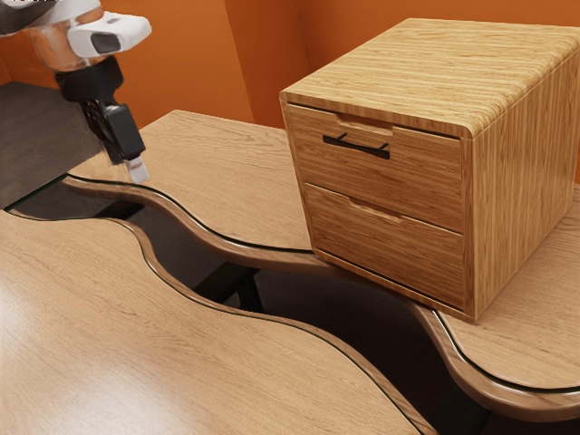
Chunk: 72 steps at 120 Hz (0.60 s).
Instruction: Pull the drawer handle with one arm to open the drawer
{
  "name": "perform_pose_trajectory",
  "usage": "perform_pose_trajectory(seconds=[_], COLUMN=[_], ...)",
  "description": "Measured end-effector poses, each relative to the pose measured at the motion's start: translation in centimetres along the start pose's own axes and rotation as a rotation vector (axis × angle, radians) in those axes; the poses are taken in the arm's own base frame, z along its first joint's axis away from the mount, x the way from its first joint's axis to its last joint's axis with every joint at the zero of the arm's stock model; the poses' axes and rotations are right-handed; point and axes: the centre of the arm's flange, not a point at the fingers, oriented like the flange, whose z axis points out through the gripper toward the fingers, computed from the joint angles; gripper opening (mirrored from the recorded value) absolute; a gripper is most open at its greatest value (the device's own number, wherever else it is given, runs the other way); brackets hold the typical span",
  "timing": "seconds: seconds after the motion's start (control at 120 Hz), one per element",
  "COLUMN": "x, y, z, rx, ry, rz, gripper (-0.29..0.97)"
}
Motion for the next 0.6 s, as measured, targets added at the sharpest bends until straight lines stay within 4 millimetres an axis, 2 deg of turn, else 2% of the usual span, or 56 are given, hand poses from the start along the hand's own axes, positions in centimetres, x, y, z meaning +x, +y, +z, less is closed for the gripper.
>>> perform_pose_trajectory(seconds=[0.1, 0.15, 0.35, 0.475, 0.525, 0.6], x=[3.9, 5.1, 6.7, 9.7, 9.9, 10.4], y=[2.6, 3.3, 2.7, 4.4, 3.9, 3.4], z=[2.0, 2.6, 5.0, 6.3, 7.2, 7.2], rx=[-0.035, -0.06, -0.017, 0.087, 0.103, 0.138], ry=[0.019, 0.037, 0.003, 0.02, 0.021, 0.063], rz=[0.118, 0.157, 0.226, 0.362, 0.398, 0.477], gripper=[0.68, 0.68, 0.68, 0.68, 0.68, 0.68])
